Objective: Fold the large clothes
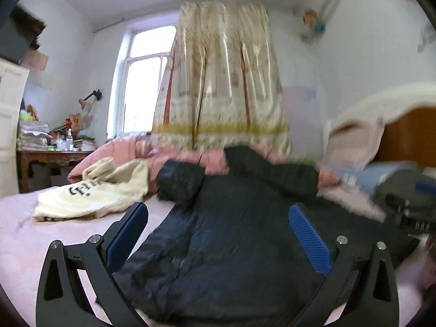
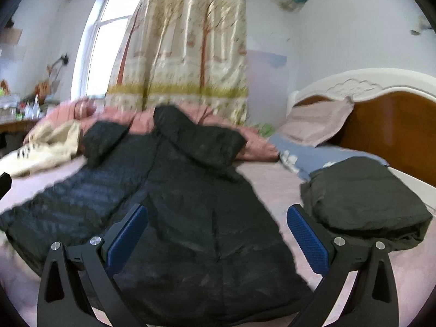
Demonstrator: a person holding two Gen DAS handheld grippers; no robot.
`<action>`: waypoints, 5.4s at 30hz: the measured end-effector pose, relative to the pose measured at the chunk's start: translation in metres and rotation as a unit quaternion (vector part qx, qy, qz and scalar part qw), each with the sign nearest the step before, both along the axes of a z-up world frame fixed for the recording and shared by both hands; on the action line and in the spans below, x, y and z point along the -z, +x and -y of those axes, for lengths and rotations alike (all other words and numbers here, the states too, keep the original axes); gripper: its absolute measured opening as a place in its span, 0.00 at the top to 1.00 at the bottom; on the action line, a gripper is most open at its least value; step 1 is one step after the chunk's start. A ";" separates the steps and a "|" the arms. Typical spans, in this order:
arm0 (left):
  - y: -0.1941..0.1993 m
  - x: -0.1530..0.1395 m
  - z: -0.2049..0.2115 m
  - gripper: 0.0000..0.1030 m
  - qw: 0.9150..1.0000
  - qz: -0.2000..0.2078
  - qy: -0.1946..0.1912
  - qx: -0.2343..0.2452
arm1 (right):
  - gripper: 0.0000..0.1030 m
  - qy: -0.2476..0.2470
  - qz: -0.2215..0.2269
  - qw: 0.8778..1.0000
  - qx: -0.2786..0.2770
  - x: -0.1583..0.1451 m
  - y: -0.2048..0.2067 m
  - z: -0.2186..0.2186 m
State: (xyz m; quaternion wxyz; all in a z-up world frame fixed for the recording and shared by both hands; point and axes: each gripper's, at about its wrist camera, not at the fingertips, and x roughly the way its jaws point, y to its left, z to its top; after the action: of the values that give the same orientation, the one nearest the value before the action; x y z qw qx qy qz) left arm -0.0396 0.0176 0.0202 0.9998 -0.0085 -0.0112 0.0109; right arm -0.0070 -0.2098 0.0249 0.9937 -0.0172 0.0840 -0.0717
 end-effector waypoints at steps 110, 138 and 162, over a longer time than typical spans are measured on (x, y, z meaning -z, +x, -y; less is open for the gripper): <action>0.067 0.043 -0.146 0.17 0.924 -0.328 -0.192 -0.032 | 0.33 0.244 -0.286 0.926 -0.046 0.064 0.025 0.169; -0.043 -0.007 -0.106 0.94 0.940 -0.293 -0.166 -0.063 | 0.96 0.168 -0.156 0.973 0.038 -0.011 -0.077 0.113; 0.133 0.046 -0.105 0.91 0.898 -0.426 -0.081 -0.076 | 0.96 0.099 -0.305 0.945 0.072 0.041 0.102 0.096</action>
State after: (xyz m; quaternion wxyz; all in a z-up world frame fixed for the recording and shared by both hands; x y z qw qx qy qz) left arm 0.0937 0.1230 -0.0260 0.9009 -0.0835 0.4162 0.0906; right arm 0.0952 -0.3058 -0.0163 0.9096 0.0661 0.3905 -0.1256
